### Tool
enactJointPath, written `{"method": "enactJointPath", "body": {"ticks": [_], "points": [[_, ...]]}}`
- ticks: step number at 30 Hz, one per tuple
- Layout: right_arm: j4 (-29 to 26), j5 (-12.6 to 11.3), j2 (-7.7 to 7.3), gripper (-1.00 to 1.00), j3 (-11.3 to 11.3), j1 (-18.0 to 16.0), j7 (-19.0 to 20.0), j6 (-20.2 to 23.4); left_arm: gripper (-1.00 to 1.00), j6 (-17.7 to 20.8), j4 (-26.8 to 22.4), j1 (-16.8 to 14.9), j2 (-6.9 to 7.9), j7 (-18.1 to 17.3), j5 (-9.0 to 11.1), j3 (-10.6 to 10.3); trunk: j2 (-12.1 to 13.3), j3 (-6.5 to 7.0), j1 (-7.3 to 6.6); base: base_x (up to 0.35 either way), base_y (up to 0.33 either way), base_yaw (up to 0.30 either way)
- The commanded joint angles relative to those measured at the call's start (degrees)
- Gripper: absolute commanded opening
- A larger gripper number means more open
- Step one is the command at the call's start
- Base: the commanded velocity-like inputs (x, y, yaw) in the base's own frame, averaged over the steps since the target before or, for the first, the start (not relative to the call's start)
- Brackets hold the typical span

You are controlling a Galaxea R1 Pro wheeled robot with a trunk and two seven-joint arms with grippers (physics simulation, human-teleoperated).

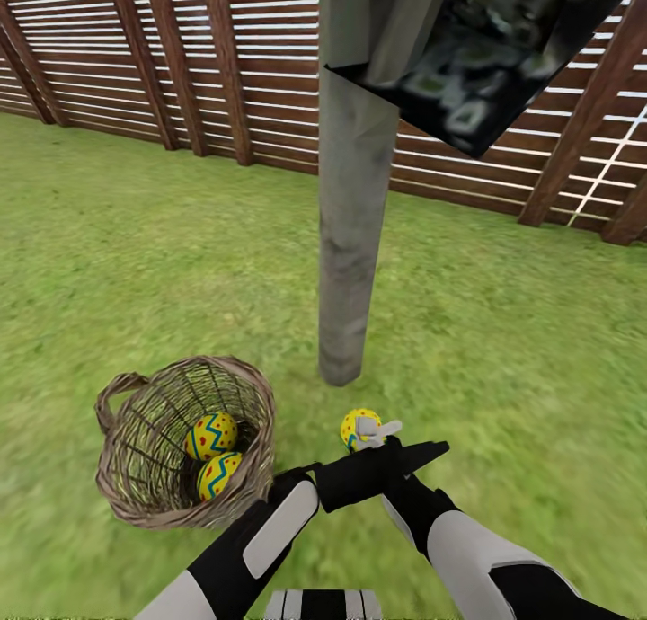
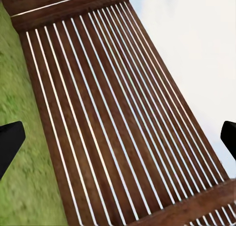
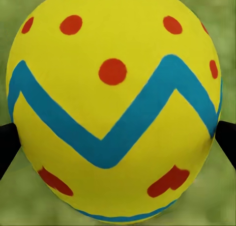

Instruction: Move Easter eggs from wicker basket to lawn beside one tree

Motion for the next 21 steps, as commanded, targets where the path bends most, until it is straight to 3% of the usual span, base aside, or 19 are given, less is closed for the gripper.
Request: {"method": "enactJointPath", "body": {"ticks": [1, 7, 13, 21], "points": [[0.1, 0.4, 0.03, -1.0, 0.0, 0.0, -0.3, -0.3, 1.0, 0.5, 0.0, 0.0, 0.01, 0.0, 0.6, -0.1, 0.0, -0.27, 0.01, 0.0, 0.0, 0.0], [-0.1, 0.4, 0.06, -1.0, 0.5, 0.0, -0.2, -0.3, 1.0, 0.5, 0.0, 0.0, 0.01, 0.0, 0.6, 0.0, -0.1, -1.6, 0.17, 0.0, 0.0, 0.0], [-0.1, 0.4, 0.06, -1.0, 0.5, 0.0, -0.2, -0.4, 1.0, 0.5, 0.0, 0.0, 0.09, 0.0, 0.6, 0.0, -0.1, -1.6, 0.17, 0.01, 0.0, 0.0], [-0.1, 0.4, 0.06, -1.0, 0.6, 0.0, -0.2, -0.4, 1.0, 0.4, -0.1, 0.0, 0.09, -0.1, 1.5, -0.1, -0.1, -1.6, 0.17, 0.22, 0.0, 0.0]]}}
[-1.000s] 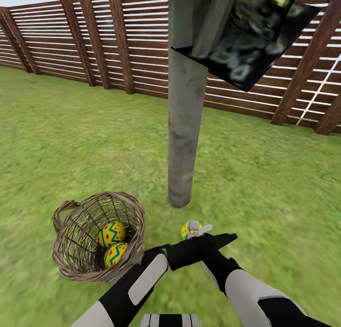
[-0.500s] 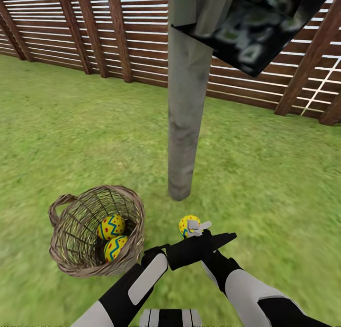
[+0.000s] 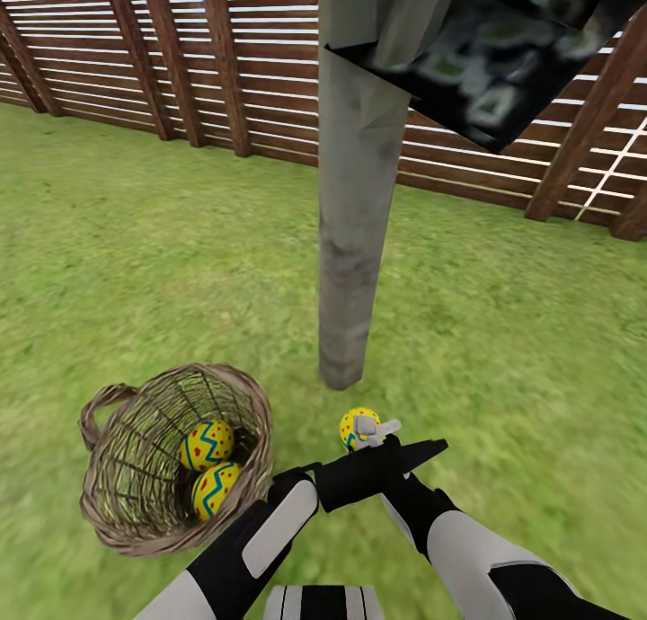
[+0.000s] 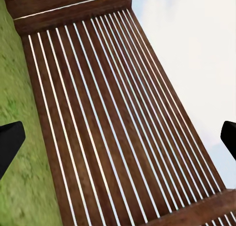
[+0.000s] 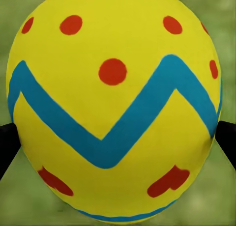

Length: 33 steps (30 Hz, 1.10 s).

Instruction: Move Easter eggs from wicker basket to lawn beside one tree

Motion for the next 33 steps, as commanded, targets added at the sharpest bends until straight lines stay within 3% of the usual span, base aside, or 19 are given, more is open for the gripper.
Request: {"method": "enactJointPath", "body": {"ticks": [1, 24, 33], "points": [[0.1, 0.3, 0.01, -1.0, 0.1, 0.0, -0.3, -0.1, 1.0, 0.5, 0.0, 0.0, 0.01, 0.0, 0.6, -0.1, 0.0, -0.04, -0.01, 0.017, 0.0, 0.0], [-0.6, -0.1, 0.01, -1.0, 0.2, -0.5, -1.3, -0.6, 1.0, 0.5, 0.0, 0.0, -0.08, 0.1, 0.6, -0.2, -0.3, -4.91, 0.56, 0.001, 0.0, 0.0], [-0.7, -0.2, 0.01, -1.0, 0.2, -1.5, -2.6, -5.3, 1.0, 0.5, -0.1, 0.0, -0.11, 0.1, 0.6, -0.2, -0.4, -6.9, 0.79, 0.0, 0.0, 0.0]]}}
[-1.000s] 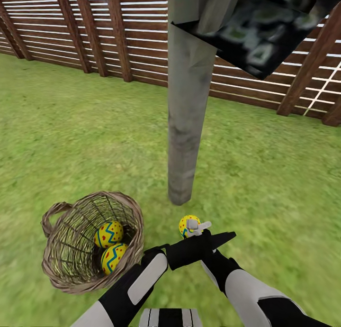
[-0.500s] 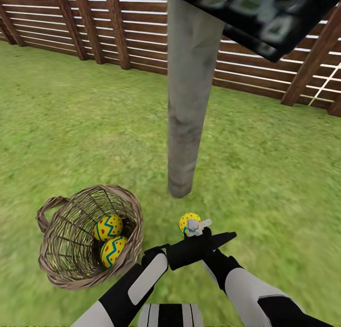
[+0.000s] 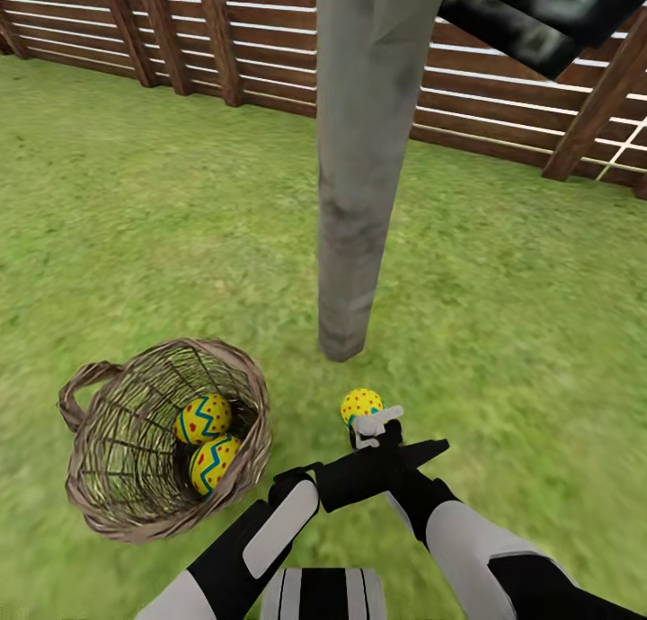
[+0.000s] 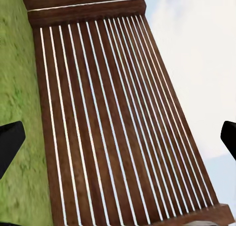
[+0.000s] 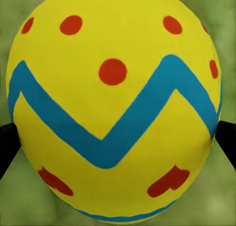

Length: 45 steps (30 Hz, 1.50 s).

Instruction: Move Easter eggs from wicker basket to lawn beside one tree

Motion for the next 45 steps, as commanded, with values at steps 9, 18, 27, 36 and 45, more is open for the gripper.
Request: {"method": "enactJointPath", "body": {"ticks": [9, 18, 27, 36, 45], "points": [[-0.3, 0.9, 0.01, -1.0, 0.2, -0.3, -0.3, -2.5, 1.0, 0.5, -2.0, 0.0, 0.03, 0.0, 0.6, -0.1, -0.1, -2.03, 0.22, 0.0, 0.0, 0.0], [-1.0, 0.9, 0.01, -1.0, 0.2, -0.4, -0.3, -2.5, 1.0, 0.5, -2.0, 0.0, 0.03, 0.0, 0.6, -0.1, -0.3, -4.03, 0.45, 0.0, 0.0, 0.0], [-1.2, 0.8, -0.06, 1.0, 0.2, -0.4, -0.4, -2.4, 1.0, 0.5, -2.0, 0.0, 0.12, 0.0, 0.6, -0.1, -0.3, -4.91, 0.55, 0.0, 0.0, 0.0], [-1.6, 0.5, -0.14, 1.0, 0.2, -0.4, -0.4, -2.7, 1.0, 0.5, -2.0, 0.0, 0.12, 0.0, 0.6, -0.1, -0.3, -4.03, 0.45, 0.0, 0.0, 0.0], [-1.6, 0.3, -0.55, 1.0, -0.2, -0.3, 0.0, -2.2, 1.0, 0.5, -1.9, 0.0, 0.12, 0.0, 0.7, -0.1, -0.1, -2.03, 0.22, 0.0, 0.0, 0.0]]}}
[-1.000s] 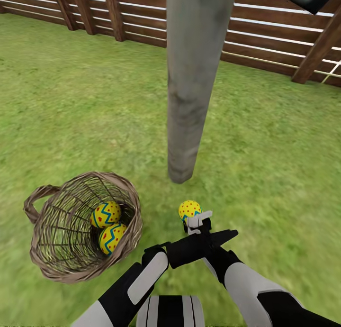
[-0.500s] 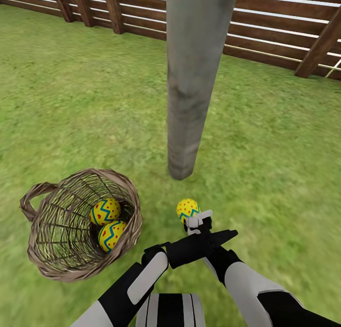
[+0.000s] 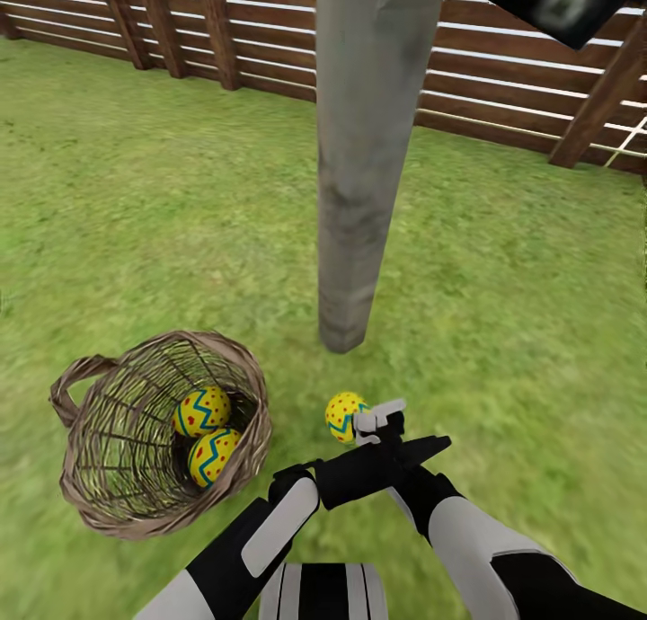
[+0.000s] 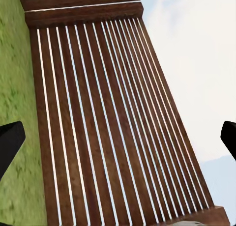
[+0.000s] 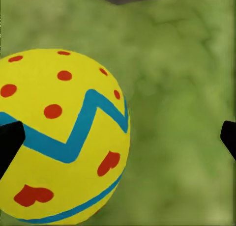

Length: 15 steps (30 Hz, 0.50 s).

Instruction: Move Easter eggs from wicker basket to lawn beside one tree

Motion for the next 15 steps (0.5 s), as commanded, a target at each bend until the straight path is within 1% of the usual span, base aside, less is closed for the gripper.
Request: {"method": "enactJointPath", "body": {"ticks": [1, 2, 3, 6, 8, 10, 11, 13, 14, 15], "points": [[0.1, 0.4, 0.03, 1.0, -0.1, 0.0, -0.4, 0.1, 1.0, 0.5, -0.1, 0.0, 0.01, 0.0, 0.6, 0.0, 0.0, 0.2, -0.03, 0.0, 0.0, 0.0], [0.1, 0.4, 0.05, 1.0, -0.1, 0.0, -0.3, 0.4, 1.0, 0.6, -0.1, 0.0, 0.01, 0.0, 0.6, 0.0, 0.0, 0.42, -0.06, 0.0, 0.0, 0.0], [0.1, 0.4, -0.03, 1.0, -0.2, 0.0, -0.3, 1.8, 1.0, 0.6, -0.1, 0.0, 0.01, 0.0, 0.6, 0.0, 0.0, 0.64, -0.08, 0.0, 0.0, 0.0], [0.0, 0.3, -0.17, 1.0, -0.2, 0.0, -0.3, 8.4, 1.0, 0.6, -0.4, 0.0, 0.01, 0.0, 0.6, 0.0, 0.1, 1.3, -0.16, 0.0, 0.0, 0.0], [0.0, 0.2, -0.19, 1.0, -0.3, 0.0, -0.3, 13.0, 1.0, 0.6, -0.7, 0.0, 0.01, -0.1, 0.7, 0.0, 0.1, 1.75, -0.21, 0.0, 0.0, 0.0], [0.0, 0.1, -0.4, 1.0, -0.3, 0.0, -0.3, 19.9, 1.0, 0.7, -1.1, 0.0, 0.0, -0.1, 1.8, 0.0, 0.1, 2.19, -0.26, 0.0, 0.0, 0.0], [0.0, 0.0, -0.78, 1.0, -0.6, 0.0, -0.3, 21.4, 1.0, 0.7, -1.3, 0.0, 0.0, -0.1, 2.0, 0.0, 0.1, 2.41, -0.29, 0.0, 0.0, 0.0], [0.1, 0.1, -1.09, 1.0, -3.2, 0.0, -0.3, 22.6, 1.0, 0.7, -1.5, 0.0, 0.0, -0.1, 2.1, 0.0, 0.2, 2.86, -0.34, 0.0, 0.0, 0.0], [0.1, 0.1, -1.14, 1.0, -4.1, 0.0, -0.3, 23.0, 1.0, 0.7, -2.1, 0.0, 0.0, -0.1, 2.1, 0.0, 0.2, 3.08, -0.37, 0.0, 0.0, 0.0], [0.1, 0.2, -1.12, 1.0, -4.4, 0.0, -0.3, 23.2, 1.0, 0.7, -2.9, 0.0, 0.01, -0.1, 2.1, -0.1, 0.2, 3.3, -0.39, 0.0, 0.0, 0.0]]}}
